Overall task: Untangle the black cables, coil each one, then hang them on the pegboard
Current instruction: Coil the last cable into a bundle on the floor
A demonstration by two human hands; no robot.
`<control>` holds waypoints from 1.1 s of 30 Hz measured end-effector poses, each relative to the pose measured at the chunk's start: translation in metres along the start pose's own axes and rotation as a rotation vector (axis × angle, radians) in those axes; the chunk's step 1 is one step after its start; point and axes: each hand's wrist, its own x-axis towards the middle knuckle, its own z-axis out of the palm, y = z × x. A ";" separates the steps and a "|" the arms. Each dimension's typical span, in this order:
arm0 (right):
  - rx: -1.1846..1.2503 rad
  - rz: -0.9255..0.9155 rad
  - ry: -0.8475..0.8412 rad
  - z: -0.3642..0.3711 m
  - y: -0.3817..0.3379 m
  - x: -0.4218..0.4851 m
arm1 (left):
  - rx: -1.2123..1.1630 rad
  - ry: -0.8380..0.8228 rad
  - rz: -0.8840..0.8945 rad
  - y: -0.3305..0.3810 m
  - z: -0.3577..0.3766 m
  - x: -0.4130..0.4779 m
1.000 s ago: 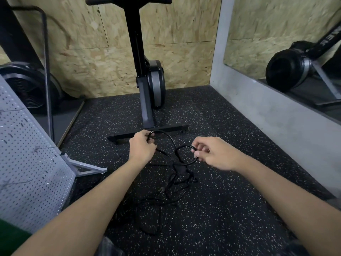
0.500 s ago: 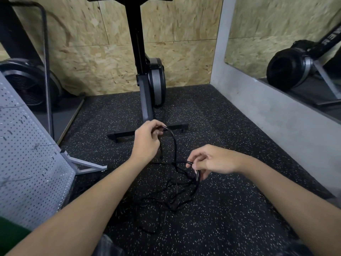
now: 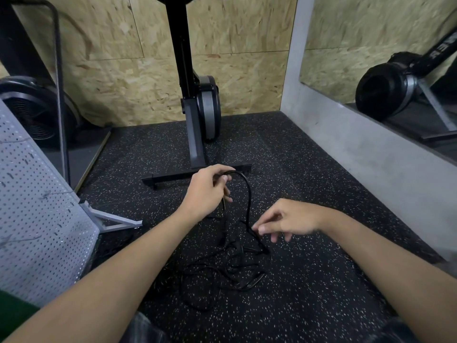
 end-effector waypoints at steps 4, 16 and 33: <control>0.553 0.106 0.219 -0.002 0.002 0.001 | -0.112 -0.104 0.005 0.010 0.006 -0.007; 0.923 0.042 0.261 -0.001 0.002 0.008 | -0.220 -0.581 -0.025 0.023 0.000 -0.015; 0.361 -0.053 0.098 -0.006 0.003 -0.008 | 0.718 -0.726 -0.369 -0.063 0.026 -0.005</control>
